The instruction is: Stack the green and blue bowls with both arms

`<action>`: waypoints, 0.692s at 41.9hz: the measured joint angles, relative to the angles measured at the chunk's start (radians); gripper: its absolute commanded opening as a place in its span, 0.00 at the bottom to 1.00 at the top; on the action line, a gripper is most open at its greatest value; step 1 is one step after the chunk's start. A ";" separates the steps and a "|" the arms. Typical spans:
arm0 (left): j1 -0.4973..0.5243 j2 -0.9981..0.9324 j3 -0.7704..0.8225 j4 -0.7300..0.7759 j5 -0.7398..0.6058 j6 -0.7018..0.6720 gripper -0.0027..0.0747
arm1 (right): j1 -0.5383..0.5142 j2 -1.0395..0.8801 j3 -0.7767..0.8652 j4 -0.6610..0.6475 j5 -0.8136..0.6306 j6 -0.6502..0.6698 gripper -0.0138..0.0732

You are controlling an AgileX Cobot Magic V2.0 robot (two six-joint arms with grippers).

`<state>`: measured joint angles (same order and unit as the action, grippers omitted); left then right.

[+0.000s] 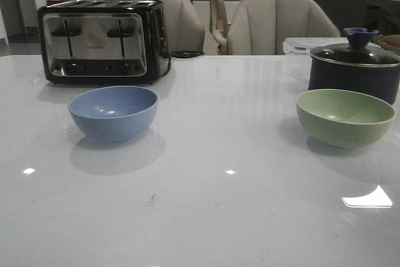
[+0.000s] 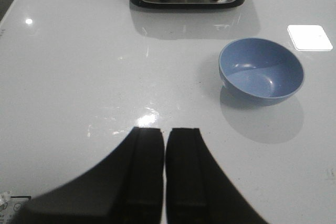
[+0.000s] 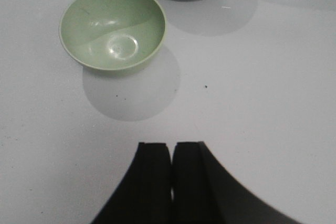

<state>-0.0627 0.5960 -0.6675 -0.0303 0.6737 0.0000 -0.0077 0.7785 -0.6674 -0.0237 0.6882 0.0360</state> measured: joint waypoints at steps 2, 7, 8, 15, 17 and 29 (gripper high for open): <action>0.000 0.011 0.000 0.000 0.000 0.000 0.55 | 0.000 0.017 0.000 0.000 -0.013 0.000 0.68; 0.000 0.026 0.000 0.000 0.000 0.000 0.68 | 0.000 0.070 0.000 0.000 -0.062 0.000 0.84; 0.000 0.028 0.000 0.000 0.000 0.000 0.68 | 0.000 0.080 0.000 0.000 -0.073 0.000 0.84; 0.000 0.038 0.000 0.000 0.000 0.000 0.68 | 0.000 0.199 -0.031 0.000 -0.129 0.000 0.84; 0.000 0.038 0.000 0.000 0.000 0.000 0.68 | 0.000 0.246 -0.055 0.000 -0.133 0.000 0.84; 0.000 0.038 0.000 0.000 0.000 0.000 0.68 | 0.000 0.585 -0.281 0.000 -0.099 0.000 0.84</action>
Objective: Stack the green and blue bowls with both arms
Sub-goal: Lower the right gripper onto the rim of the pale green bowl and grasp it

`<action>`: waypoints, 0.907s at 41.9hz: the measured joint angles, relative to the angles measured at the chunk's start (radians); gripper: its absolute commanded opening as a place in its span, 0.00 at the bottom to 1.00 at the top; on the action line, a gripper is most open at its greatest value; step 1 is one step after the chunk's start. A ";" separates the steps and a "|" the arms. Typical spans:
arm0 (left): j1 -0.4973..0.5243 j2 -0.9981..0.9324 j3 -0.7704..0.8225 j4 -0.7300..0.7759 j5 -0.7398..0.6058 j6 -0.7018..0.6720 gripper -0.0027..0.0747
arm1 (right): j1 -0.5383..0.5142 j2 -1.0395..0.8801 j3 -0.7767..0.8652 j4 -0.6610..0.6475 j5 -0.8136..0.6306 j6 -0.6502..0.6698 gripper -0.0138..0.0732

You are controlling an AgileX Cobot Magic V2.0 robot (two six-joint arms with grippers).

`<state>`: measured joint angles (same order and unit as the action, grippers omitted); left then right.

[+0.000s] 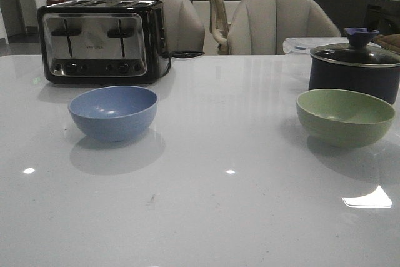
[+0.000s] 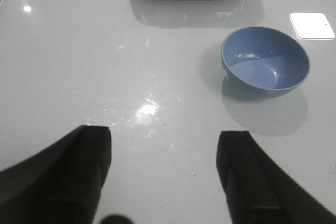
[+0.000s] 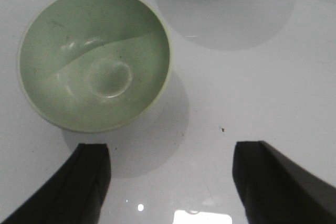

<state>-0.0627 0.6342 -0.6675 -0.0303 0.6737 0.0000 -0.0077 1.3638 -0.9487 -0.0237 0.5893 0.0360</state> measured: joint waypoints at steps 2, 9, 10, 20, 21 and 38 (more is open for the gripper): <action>0.000 0.000 0.000 0.000 0.000 0.000 0.68 | 0.000 0.060 -0.039 0.000 0.007 0.000 0.84; 0.000 0.000 0.000 0.000 0.000 0.000 0.68 | 0.002 0.237 -0.154 0.000 0.016 0.000 0.84; 0.000 0.000 0.000 0.000 0.000 0.000 0.68 | 0.002 0.265 -0.171 0.000 0.016 0.000 0.84; 0.000 0.000 0.000 0.000 0.000 0.000 0.68 | 0.002 0.449 -0.288 0.000 0.014 0.000 0.82; 0.000 0.000 0.000 0.000 0.000 0.000 0.68 | 0.002 0.461 -0.296 0.000 0.014 0.000 0.81; 0.000 0.000 0.000 0.000 0.000 0.000 0.68 | 0.004 0.532 -0.343 0.000 0.014 0.000 0.47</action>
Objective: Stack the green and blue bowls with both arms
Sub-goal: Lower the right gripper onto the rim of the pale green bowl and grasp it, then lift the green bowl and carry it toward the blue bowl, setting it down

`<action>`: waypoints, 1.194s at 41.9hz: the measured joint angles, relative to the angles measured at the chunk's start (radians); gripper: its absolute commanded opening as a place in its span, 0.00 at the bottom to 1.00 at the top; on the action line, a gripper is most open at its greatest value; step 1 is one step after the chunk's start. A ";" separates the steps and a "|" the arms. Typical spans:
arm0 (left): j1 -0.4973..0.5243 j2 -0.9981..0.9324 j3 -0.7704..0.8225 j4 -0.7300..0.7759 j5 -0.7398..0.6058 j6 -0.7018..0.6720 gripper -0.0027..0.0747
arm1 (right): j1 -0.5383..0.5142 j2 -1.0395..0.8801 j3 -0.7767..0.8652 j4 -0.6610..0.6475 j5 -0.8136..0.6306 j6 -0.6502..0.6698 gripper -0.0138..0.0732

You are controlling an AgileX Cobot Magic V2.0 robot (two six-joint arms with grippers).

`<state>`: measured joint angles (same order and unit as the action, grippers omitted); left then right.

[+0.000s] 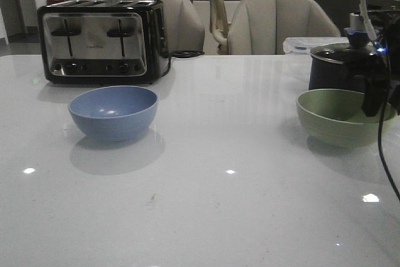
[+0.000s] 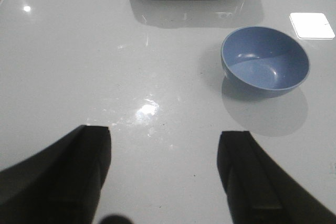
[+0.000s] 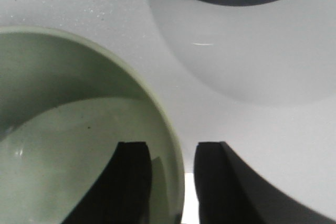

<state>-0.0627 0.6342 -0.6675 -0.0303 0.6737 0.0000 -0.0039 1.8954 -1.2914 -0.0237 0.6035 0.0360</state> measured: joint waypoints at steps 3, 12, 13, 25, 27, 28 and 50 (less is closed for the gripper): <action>0.000 0.000 0.000 0.000 0.000 0.000 0.68 | 0.000 0.005 0.000 0.000 -0.002 0.000 0.45; 0.000 0.000 0.000 0.000 0.000 0.000 0.68 | 0.000 0.017 0.000 0.000 0.022 0.000 0.37; 0.000 0.000 0.000 0.000 0.000 0.000 0.68 | 0.000 0.017 0.000 0.000 0.024 0.001 0.33; 0.000 0.000 0.000 0.000 0.000 0.000 0.68 | 0.013 -0.019 -0.009 0.010 0.039 0.006 0.20; 0.000 0.000 0.000 0.000 0.000 0.000 0.68 | 0.023 -0.039 -0.009 0.003 0.044 0.006 0.20; 0.000 0.000 0.000 0.000 0.000 0.000 0.68 | 0.033 -0.055 -0.009 0.001 0.046 0.006 0.20; 0.000 0.000 0.000 0.000 0.000 0.000 0.68 | 0.355 -0.158 -0.009 0.142 0.022 0.006 0.20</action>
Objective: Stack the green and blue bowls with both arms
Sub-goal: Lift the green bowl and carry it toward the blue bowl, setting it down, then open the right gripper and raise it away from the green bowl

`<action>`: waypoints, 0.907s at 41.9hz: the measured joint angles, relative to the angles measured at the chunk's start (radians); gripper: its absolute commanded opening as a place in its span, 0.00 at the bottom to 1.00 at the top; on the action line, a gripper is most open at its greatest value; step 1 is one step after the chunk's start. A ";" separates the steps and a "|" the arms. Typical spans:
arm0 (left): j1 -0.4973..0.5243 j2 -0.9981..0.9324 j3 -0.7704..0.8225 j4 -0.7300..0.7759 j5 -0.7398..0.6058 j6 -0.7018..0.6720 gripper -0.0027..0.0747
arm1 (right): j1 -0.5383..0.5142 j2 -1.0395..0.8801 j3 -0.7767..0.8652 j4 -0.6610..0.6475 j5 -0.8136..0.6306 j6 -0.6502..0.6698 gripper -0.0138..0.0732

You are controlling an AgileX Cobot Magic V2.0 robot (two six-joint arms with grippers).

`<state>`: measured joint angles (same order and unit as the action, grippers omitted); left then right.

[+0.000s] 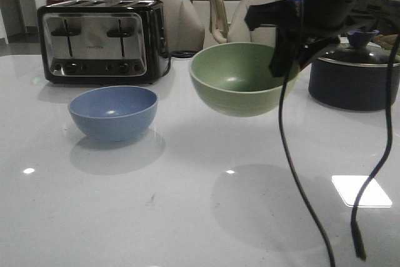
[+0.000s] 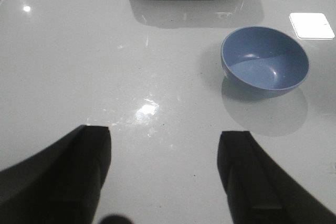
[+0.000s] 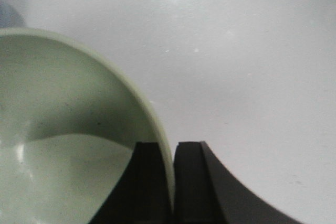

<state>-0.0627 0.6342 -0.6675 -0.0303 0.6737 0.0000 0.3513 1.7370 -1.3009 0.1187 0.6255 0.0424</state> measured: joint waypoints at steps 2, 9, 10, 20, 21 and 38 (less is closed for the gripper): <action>0.000 0.000 0.000 0.000 0.000 0.000 0.68 | 0.013 0.018 0.000 0.020 -0.004 0.000 0.20; 0.000 0.000 0.000 0.000 0.000 0.000 0.68 | 0.049 0.099 0.000 0.073 -0.008 0.000 0.20; 0.000 0.000 0.000 0.000 0.000 0.000 0.68 | 0.049 0.110 0.000 0.076 -0.008 0.000 0.21; 0.000 0.000 0.000 0.000 0.000 0.000 0.68 | 0.058 0.179 0.002 0.083 -0.010 0.000 0.56; 0.000 0.000 0.000 0.000 0.000 0.000 0.68 | 0.058 0.179 0.002 0.083 -0.013 0.000 0.59; 0.000 0.000 0.000 -0.006 0.000 0.000 0.68 | 0.077 0.086 0.026 0.052 -0.039 -0.067 0.64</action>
<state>-0.0627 0.6342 -0.6675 -0.0365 0.6737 0.0000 0.4286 1.8233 -1.2744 0.1705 0.5866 -0.0246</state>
